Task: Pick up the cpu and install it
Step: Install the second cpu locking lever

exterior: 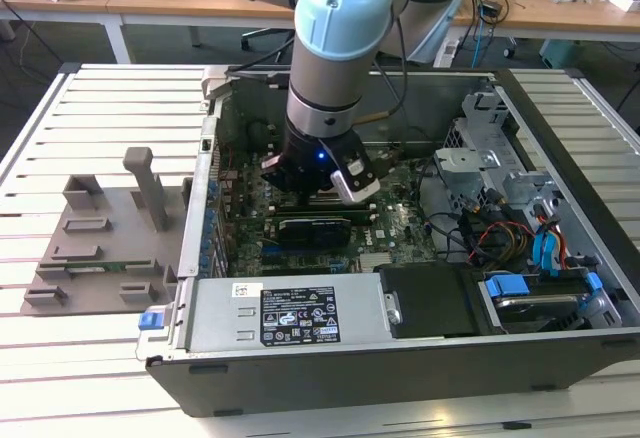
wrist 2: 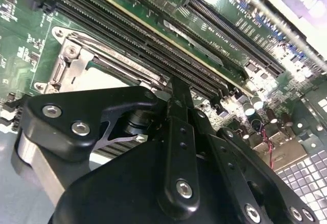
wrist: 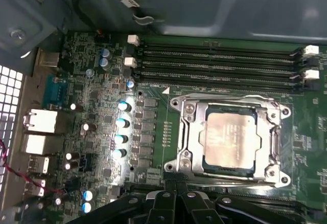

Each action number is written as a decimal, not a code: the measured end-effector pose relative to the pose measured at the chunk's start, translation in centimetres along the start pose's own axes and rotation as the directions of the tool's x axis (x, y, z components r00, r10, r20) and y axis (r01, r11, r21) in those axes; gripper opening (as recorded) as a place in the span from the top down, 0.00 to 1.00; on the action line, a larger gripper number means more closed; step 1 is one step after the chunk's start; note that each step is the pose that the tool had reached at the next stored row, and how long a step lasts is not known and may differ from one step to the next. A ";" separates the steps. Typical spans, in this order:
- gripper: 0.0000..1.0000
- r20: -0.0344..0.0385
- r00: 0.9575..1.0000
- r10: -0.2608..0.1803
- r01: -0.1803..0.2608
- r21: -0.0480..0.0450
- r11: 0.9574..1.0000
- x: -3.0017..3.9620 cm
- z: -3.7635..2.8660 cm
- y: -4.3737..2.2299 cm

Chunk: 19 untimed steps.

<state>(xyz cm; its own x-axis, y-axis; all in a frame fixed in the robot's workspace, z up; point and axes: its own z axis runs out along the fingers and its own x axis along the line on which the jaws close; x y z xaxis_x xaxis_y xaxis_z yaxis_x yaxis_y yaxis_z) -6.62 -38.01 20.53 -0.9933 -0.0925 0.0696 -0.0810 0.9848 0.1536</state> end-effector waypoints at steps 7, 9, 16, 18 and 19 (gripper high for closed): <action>0.89 -0.001 1.000 -0.008 0.008 -0.004 1.000 0.09 0.71 0.92; 0.89 -0.001 1.000 -0.010 0.010 -0.004 1.000 0.09 0.73 0.94; 0.89 -0.002 1.000 -0.012 0.012 -0.002 1.000 -0.51 0.33 1.57; 0.89 -0.002 1.000 -0.012 0.012 -0.002 1.000 -1.23 0.32 1.96; 0.89 -0.003 1.000 -0.012 0.012 -0.001 1.000 -1.93 0.32 2.26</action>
<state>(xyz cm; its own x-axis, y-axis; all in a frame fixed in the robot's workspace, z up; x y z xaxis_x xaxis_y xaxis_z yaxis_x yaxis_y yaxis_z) -4.92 -35.56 20.43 -0.9920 -0.1046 0.0706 -0.0926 0.9835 0.1555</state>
